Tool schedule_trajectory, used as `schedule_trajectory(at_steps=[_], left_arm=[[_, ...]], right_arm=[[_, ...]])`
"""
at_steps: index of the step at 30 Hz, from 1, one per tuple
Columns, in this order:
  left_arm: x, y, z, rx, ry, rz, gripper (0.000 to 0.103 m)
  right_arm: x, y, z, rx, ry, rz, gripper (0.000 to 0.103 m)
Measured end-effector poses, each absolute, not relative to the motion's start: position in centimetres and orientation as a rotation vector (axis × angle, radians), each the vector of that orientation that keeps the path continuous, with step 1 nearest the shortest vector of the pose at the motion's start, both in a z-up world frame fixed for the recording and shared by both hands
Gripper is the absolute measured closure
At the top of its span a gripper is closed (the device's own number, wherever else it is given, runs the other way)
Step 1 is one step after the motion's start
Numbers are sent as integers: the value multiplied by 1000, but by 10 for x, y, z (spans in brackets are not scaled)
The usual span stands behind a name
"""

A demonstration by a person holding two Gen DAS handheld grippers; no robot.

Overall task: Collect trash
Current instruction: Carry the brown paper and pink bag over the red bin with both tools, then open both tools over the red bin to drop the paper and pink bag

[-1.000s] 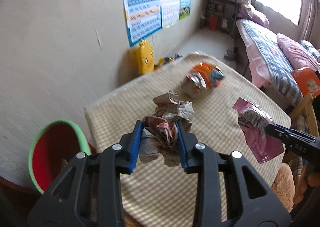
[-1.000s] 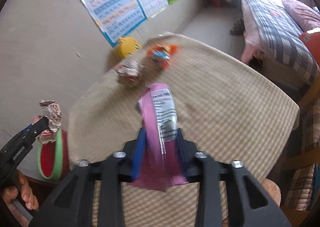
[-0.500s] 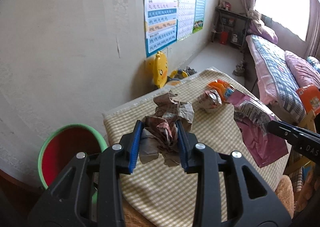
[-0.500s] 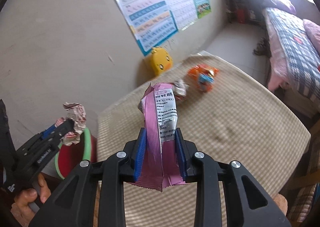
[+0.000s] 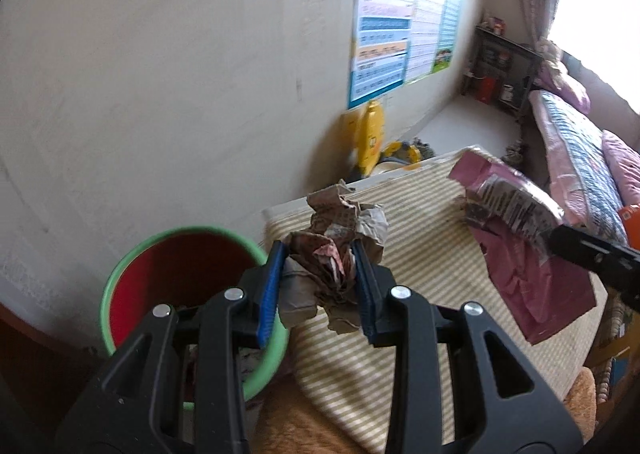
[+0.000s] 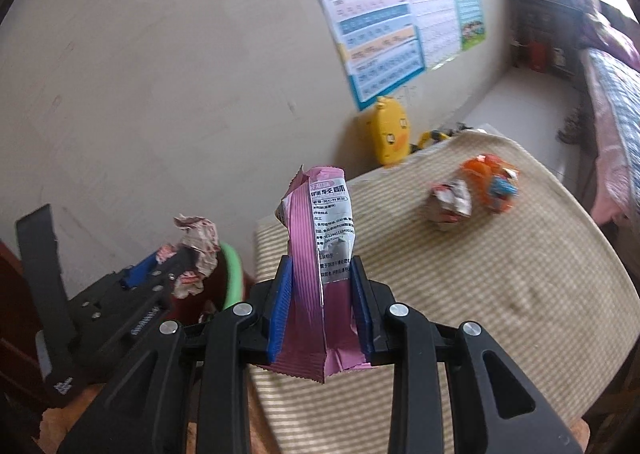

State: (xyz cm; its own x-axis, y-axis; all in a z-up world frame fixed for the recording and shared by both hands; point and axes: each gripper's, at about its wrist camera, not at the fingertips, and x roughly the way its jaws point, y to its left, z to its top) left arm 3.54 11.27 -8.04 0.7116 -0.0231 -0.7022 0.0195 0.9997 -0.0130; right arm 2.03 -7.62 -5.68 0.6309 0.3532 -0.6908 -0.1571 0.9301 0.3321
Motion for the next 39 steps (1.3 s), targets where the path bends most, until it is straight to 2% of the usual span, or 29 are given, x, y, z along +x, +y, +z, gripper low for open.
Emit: schedule_trajectory(at_steps=[21, 22, 24, 25, 28, 34, 39], left_arm=[[31, 264, -154, -183, 950, 304, 70], [30, 267, -155, -189, 953, 310, 69], [29, 272, -157, -193, 956, 333, 57], [28, 275, -158, -202, 954, 344, 47], [26, 282, -157, -231, 944, 374, 33], [25, 275, -157, -216, 944, 362, 33], [31, 260, -158, -196, 943, 316, 33]], right_arm=[[76, 78, -102, 203, 1037, 632, 75], [77, 84, -105, 208, 1044, 648, 74], [81, 93, -107, 222, 1053, 673, 74], [82, 97, -107, 230, 1056, 687, 71], [85, 98, -107, 254, 1039, 693, 47], [95, 53, -107, 228, 982, 553, 46], [123, -68, -112, 202, 931, 176, 46]])
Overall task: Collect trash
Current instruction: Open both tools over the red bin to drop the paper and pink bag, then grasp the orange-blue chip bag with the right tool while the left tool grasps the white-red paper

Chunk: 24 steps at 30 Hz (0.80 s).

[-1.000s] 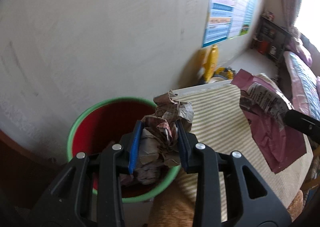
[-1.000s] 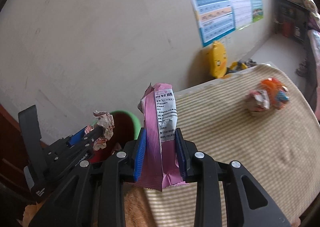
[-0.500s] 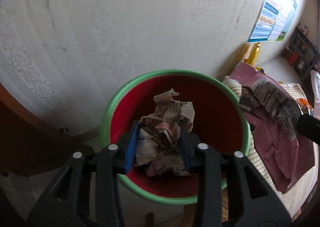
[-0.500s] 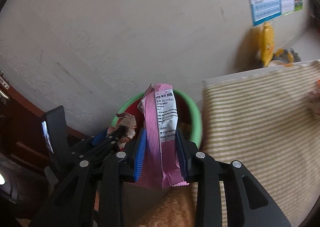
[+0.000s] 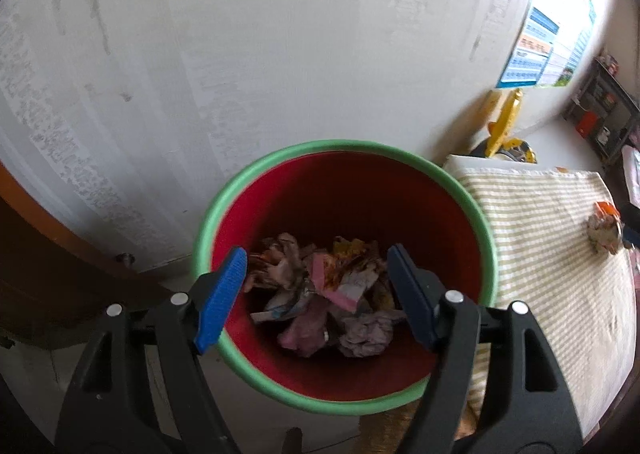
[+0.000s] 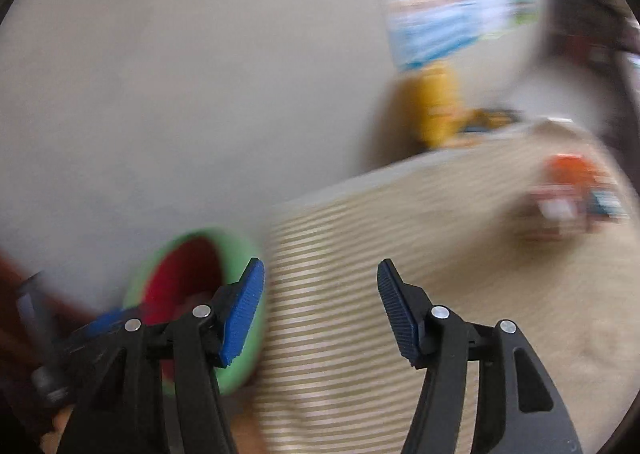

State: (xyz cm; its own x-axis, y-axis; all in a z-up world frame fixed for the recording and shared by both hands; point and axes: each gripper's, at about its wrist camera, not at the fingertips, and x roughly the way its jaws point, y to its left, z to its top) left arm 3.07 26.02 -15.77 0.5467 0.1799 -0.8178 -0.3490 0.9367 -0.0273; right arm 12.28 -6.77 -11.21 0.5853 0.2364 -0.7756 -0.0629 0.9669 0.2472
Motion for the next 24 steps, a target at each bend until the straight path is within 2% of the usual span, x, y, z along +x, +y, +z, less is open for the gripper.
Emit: schedule_trajectory(at_steps=[3, 5, 9, 15, 16, 17, 18, 20, 24], left_arm=[[37, 244, -158, -171, 944, 289, 33], [41, 233, -157, -155, 950, 267, 33], [49, 201, -154, -107, 958, 209, 33], [58, 146, -147, -42, 968, 95, 33], [60, 134, -146, -33, 967, 72, 33], [62, 123, -144, -24, 964, 49, 33], [66, 110, -142, -16, 959, 18, 33], [73, 87, -139, -10, 952, -34, 33], [91, 30, -137, 4, 926, -160, 33]], right_arm=[[138, -141, -111, 211, 896, -38, 46], [152, -184, -117, 232, 912, -139, 42], [188, -251, -155, 316, 1027, -268, 42], [209, -277, -197, 448, 1105, -219, 41], [211, -278, -200, 457, 1112, -199, 42], [211, -278, -200, 467, 1111, -174, 55], [210, -276, -196, 472, 1104, -140, 61], [201, -273, -186, 431, 1093, -142, 65], [148, -276, -167, 461, 1020, -75, 65]])
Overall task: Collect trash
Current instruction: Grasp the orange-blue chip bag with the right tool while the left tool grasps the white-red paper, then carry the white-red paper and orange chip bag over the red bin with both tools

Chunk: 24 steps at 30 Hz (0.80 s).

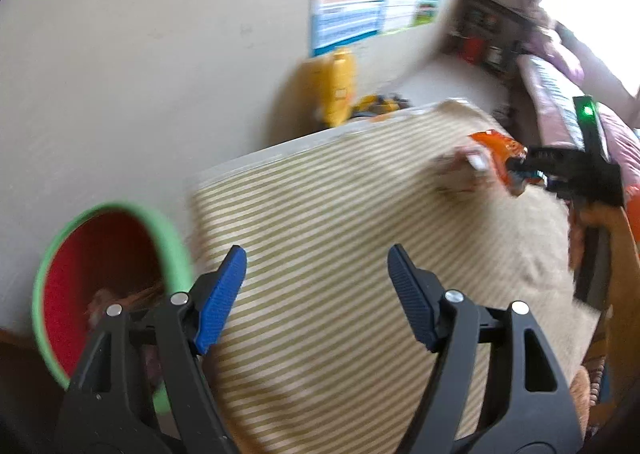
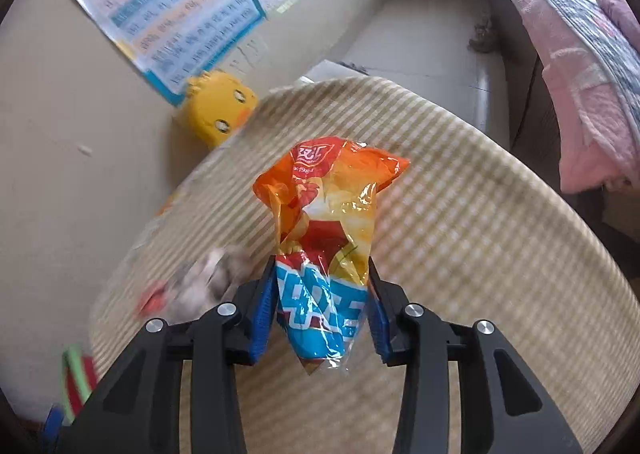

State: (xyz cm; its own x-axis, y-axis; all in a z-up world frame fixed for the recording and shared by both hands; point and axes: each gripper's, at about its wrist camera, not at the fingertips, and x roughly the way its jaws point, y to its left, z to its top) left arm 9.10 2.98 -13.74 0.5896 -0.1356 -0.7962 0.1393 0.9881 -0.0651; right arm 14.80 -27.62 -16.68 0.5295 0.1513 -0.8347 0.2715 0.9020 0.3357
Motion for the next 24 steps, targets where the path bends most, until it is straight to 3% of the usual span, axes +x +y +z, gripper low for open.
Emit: schedule_trajectory(at_steps=[10, 14, 18, 19, 20, 22, 24], left_arm=[[165, -81, -166, 20, 938, -292, 31], [183, -112, -174, 9, 926, -329, 24], [192, -136, -186, 99, 949, -312, 23], [194, -139, -190, 121, 959, -310, 25], [195, -143, -194, 144, 969, -305, 40], [196, -148, -202, 212, 983, -264, 56], [194, -145, -202, 226, 971, -247, 64]], right_arm=[[-22, -261, -162, 490, 946, -90, 64], [-32, -253, -167, 513, 951, -60, 64], [-28, -249, -155, 477, 930, -55, 63], [-30, -249, -152, 466, 924, -57, 63], [-30, -249, -149, 455, 918, -58, 63], [-32, -248, -144, 432, 908, -64, 63], [-35, -249, -140, 410, 899, -76, 63]])
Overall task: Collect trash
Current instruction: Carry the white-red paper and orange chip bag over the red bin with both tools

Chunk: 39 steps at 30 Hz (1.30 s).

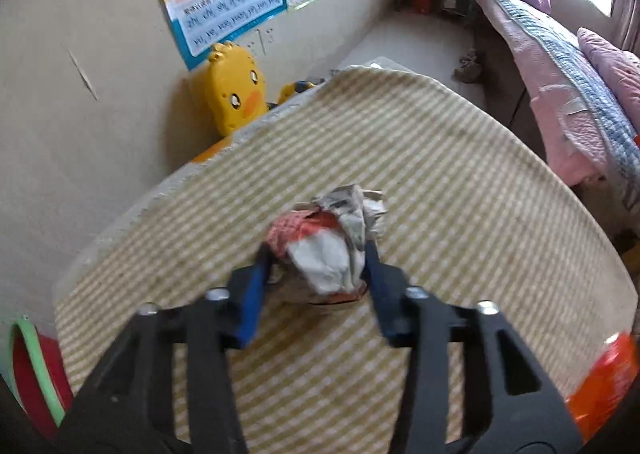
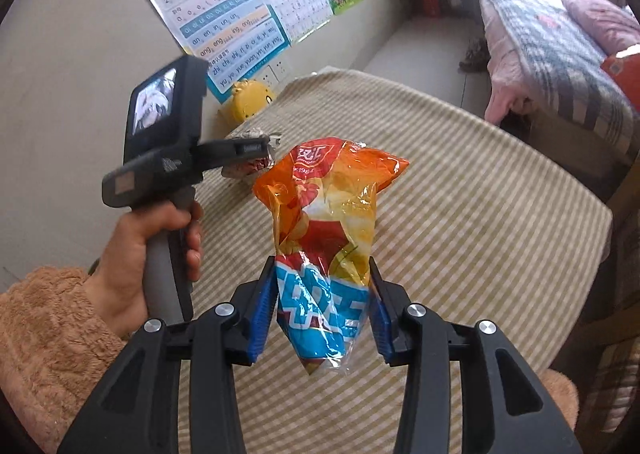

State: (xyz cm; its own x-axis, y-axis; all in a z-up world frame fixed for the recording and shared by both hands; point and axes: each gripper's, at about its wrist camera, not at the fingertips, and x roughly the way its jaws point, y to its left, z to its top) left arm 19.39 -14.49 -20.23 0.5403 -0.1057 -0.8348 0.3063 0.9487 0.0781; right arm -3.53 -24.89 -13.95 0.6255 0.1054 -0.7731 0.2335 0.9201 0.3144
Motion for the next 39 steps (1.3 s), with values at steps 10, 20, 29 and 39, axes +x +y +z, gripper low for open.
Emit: schedule_trajectory(at_steps=[10, 20, 29, 39], left_arm=[[156, -101, -156, 150, 908, -207, 66], [83, -60, -79, 229, 804, -160, 66], [42, -23, -33, 224, 728, -180, 66], [22, 2, -4, 109, 701, -239, 66]], right_arm=[[-38, -240, -111, 292, 849, -110, 63], [-34, -224, -100, 323, 834, 1, 63], [-33, -192, -88, 264, 831, 35, 63], [-36, -168, -78, 206, 827, 62, 63]])
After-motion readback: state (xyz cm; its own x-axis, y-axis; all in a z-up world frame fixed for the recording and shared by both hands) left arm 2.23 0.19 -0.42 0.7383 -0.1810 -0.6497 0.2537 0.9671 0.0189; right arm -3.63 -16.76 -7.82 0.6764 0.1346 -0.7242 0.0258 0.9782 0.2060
